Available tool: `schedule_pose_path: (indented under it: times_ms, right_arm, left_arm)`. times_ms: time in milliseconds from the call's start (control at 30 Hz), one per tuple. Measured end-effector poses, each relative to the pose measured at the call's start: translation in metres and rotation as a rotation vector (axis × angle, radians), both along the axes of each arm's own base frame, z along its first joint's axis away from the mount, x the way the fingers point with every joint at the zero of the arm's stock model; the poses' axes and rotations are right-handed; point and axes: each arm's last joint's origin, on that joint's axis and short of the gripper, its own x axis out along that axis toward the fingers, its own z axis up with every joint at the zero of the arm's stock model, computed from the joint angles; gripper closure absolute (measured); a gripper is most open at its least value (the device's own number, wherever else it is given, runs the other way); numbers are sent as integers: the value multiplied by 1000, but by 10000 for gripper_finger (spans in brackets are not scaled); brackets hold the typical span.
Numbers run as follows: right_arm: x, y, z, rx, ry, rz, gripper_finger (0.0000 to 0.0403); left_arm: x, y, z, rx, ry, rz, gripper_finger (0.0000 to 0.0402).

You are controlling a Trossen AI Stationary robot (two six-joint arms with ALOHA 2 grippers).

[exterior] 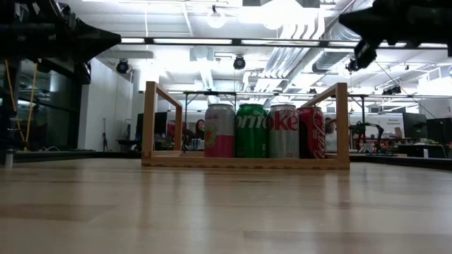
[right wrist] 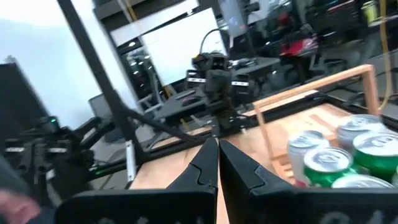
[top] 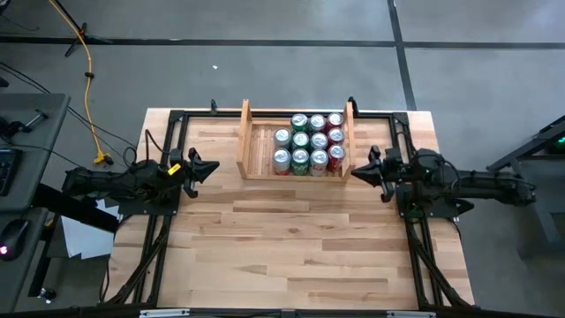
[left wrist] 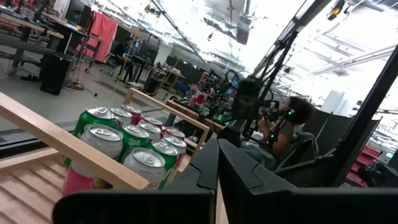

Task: Place canned beverage on shelf
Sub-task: Return to Home Position

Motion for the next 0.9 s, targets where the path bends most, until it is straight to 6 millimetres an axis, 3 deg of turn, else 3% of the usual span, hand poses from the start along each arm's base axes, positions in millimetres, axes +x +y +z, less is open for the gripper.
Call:
schedule_pose_path:
  times_ms: [467,700,900]
  right_arm:
    - [-11,1,-55,50,-7,-32,403]
    - [-13,1,-63,0,48,-39,403]
    - [-14,0,-84,28,268,-66,403]
  left_arm:
    - [0,0,0,-1,0,-1,401]
    - [0,0,0,-1,0,-1,401]
    - [0,0,0,-1,0,-1,401]
